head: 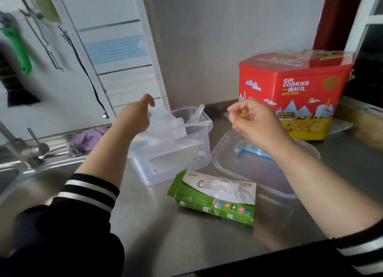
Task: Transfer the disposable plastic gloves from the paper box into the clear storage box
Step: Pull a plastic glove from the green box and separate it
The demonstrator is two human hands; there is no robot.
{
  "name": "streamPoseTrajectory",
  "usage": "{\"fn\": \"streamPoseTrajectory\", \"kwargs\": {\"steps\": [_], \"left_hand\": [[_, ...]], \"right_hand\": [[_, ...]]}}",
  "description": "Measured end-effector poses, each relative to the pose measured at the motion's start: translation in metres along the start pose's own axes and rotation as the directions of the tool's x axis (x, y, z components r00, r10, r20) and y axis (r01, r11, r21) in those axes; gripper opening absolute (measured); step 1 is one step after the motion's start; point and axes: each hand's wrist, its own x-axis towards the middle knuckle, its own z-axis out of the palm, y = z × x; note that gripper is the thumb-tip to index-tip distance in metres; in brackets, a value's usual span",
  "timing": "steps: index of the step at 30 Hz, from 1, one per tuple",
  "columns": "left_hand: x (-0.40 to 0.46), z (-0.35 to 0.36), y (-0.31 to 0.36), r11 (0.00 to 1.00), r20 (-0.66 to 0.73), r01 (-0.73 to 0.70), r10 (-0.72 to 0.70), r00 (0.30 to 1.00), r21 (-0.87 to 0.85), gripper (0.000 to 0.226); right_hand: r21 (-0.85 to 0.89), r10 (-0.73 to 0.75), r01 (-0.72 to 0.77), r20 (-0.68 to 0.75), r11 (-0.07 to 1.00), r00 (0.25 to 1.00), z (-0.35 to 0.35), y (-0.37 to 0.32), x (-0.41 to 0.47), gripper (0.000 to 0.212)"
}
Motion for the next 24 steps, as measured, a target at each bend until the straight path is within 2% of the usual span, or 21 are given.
{"fn": "streamPoseTrajectory", "kwargs": {"steps": [3, 5, 7, 10, 11, 13, 15, 16, 18, 20, 22, 24], "left_hand": [[-0.002, 0.017, -0.009, 0.976, 0.139, -0.033, 0.003, 0.99, 0.217, 0.024], [-0.003, 0.024, -0.009, 0.96, 0.23, -0.05, -0.015, 0.973, 0.275, 0.02], [-0.004, 0.028, -0.008, 0.943, 0.345, -0.074, -0.046, 0.937, 0.324, 0.005], [-0.007, 0.025, -0.005, 0.921, 0.46, -0.089, -0.104, 0.882, 0.379, 0.029], [-0.01, 0.021, -0.003, 0.921, 0.431, -0.082, -0.099, 0.897, 0.382, 0.032], [-0.018, 0.009, 0.004, 0.934, 0.244, -0.053, -0.037, 0.969, 0.353, 0.034], [-0.033, 0.002, 0.017, 0.975, 0.038, -0.042, 0.034, 0.999, 0.219, 0.041], [-0.042, 0.0, 0.025, 0.994, 0.004, -0.045, 0.045, 0.999, 0.098, 0.05], [-0.06, 0.0, 0.04, 0.988, 0.088, -0.057, 0.07, 0.994, -0.144, 0.068], [-0.072, 0.006, 0.048, 0.979, 0.179, -0.077, 0.112, 0.978, -0.188, 0.08], [-0.079, 0.015, 0.048, 0.992, 0.196, -0.104, 0.115, 0.974, -0.068, 0.061], [-0.084, 0.021, 0.047, 0.985, 0.119, -0.171, 0.168, 0.979, 0.014, 0.034]], "right_hand": [[-0.155, -0.01, 0.044, 0.212, 0.987, 0.977, 0.009, -0.004, -0.015, 0.019], [-0.309, 0.026, 0.087, 0.342, 0.947, 0.94, 0.013, -0.005, -0.024, 0.012], [-0.449, 0.108, 0.118, 0.448, 0.886, 0.888, 0.016, -0.006, -0.032, 0.005], [-0.547, 0.236, 0.122, 0.539, 0.828, 0.808, 0.021, -0.002, -0.04, 0.01], [-0.562, 0.264, 0.123, 0.557, 0.818, 0.787, 0.022, -0.002, -0.041, 0.013], [-0.596, 0.302, 0.147, 0.585, 0.79, 0.753, 0.023, -0.003, -0.044, 0.021], [-0.629, 0.35, 0.156, 0.602, 0.762, 0.717, 0.023, -0.004, -0.047, 0.03], [-0.641, 0.37, 0.156, 0.606, 0.752, 0.704, 0.023, -0.004, -0.049, 0.032], [-0.646, 0.385, 0.15, 0.608, 0.749, 0.695, 0.025, 0.0, -0.051, 0.03], [-0.618, 0.382, 0.099, 0.596, 0.78, 0.707, 0.027, 0.006, -0.052, 0.024], [-0.57, 0.37, 0.042, 0.587, 0.821, 0.72, 0.027, 0.011, -0.053, 0.017], [-0.532, 0.354, 0.015, 0.585, 0.847, 0.73, 0.026, 0.015, -0.053, 0.01]]}}
